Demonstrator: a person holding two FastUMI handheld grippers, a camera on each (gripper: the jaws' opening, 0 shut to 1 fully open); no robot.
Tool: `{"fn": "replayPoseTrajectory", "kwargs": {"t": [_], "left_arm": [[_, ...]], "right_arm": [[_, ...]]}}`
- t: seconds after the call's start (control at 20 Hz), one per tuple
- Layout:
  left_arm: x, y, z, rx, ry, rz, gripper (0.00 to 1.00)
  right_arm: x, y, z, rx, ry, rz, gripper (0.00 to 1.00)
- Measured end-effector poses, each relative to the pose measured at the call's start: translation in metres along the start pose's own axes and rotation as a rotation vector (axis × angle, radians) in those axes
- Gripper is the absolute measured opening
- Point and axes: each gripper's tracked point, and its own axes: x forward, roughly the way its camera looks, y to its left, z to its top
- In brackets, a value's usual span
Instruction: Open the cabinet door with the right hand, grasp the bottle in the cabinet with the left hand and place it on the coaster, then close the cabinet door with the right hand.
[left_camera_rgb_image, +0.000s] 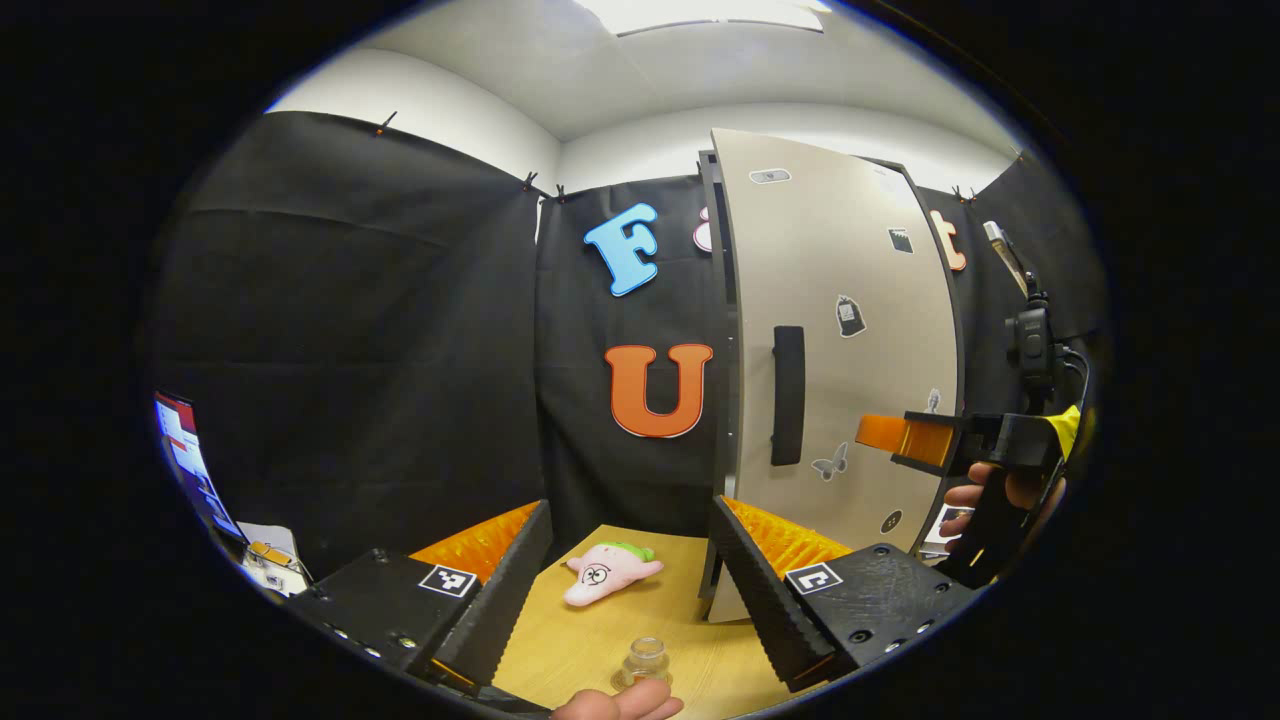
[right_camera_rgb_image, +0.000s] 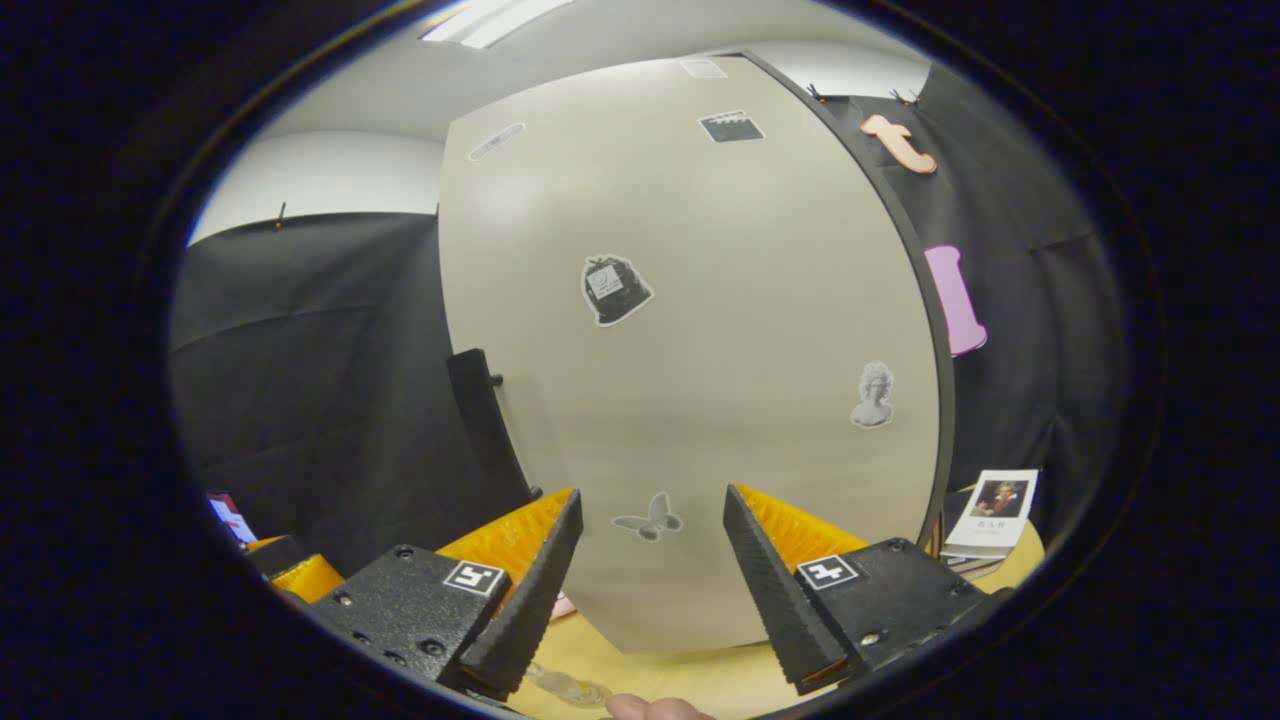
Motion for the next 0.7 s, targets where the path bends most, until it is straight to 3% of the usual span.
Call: {"fn": "replayPoseTrajectory", "kwargs": {"t": [0.25,0.7], "left_arm": [[0.013,-0.021,-0.008,-0.030,0.032,-0.040,0.96],[0.057,-0.045,-0.016,-0.056,0.059,-0.099,0.96]], "right_arm": [[-0.017,-0.024,-0.013,-0.050,0.037,-0.062,0.92],[-0.048,-0.074,-0.021,-0.117,0.087,-0.267,0.92]]}}
